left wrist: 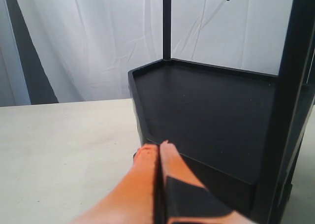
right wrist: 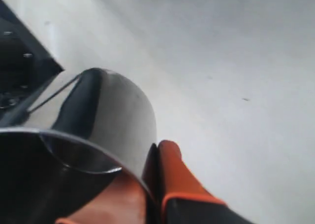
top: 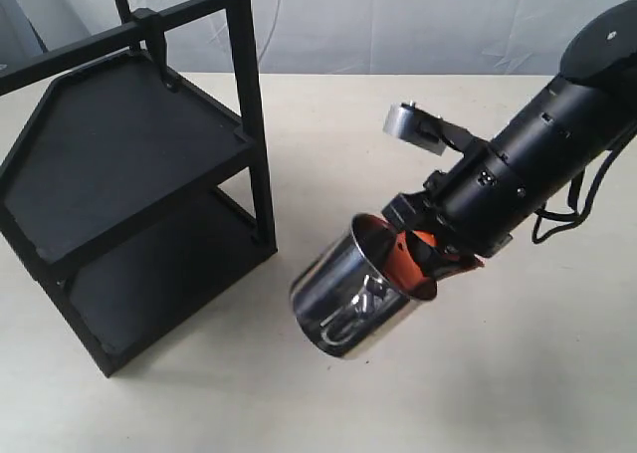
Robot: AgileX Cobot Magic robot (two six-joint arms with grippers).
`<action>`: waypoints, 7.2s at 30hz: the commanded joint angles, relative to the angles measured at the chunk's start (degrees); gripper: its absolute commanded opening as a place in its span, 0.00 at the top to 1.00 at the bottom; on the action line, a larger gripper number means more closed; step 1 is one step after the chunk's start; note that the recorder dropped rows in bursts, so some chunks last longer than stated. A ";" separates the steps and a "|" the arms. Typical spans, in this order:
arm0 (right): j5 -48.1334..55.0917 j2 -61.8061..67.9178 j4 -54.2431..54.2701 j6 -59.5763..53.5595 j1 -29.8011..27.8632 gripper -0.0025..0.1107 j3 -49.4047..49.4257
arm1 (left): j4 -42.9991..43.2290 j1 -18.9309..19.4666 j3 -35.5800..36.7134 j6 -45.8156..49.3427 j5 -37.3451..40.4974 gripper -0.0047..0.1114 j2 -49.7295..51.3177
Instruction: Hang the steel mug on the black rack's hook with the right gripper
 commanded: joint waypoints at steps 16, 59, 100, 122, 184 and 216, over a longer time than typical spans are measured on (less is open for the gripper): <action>1.02 9.03 31.36 10.06 2.08 0.99 -13.72 | 0.00 -0.29 0.02 -0.14 -0.31 0.95 -0.27; 1.02 11.20 28.53 24.23 5.35 0.99 -14.76 | 0.00 -0.29 0.02 -0.14 -0.31 0.95 -0.27; -3.90 17.23 31.67 24.57 5.86 0.99 -14.76 | 0.00 -0.29 0.02 -0.14 -0.31 0.95 -0.27; -5.47 17.23 34.70 24.33 5.86 0.99 -14.76 | 0.00 -0.29 0.02 -0.14 -0.31 0.95 -0.27; -1.94 14.96 39.47 13.92 0.17 0.53 -14.76 | 0.00 -0.29 0.02 -0.14 -0.31 0.95 -0.27; -5.70 -10.45 -33.17 32.24 -6.88 0.97 -13.60 | 0.00 -0.29 0.02 -0.14 -0.31 0.95 -0.27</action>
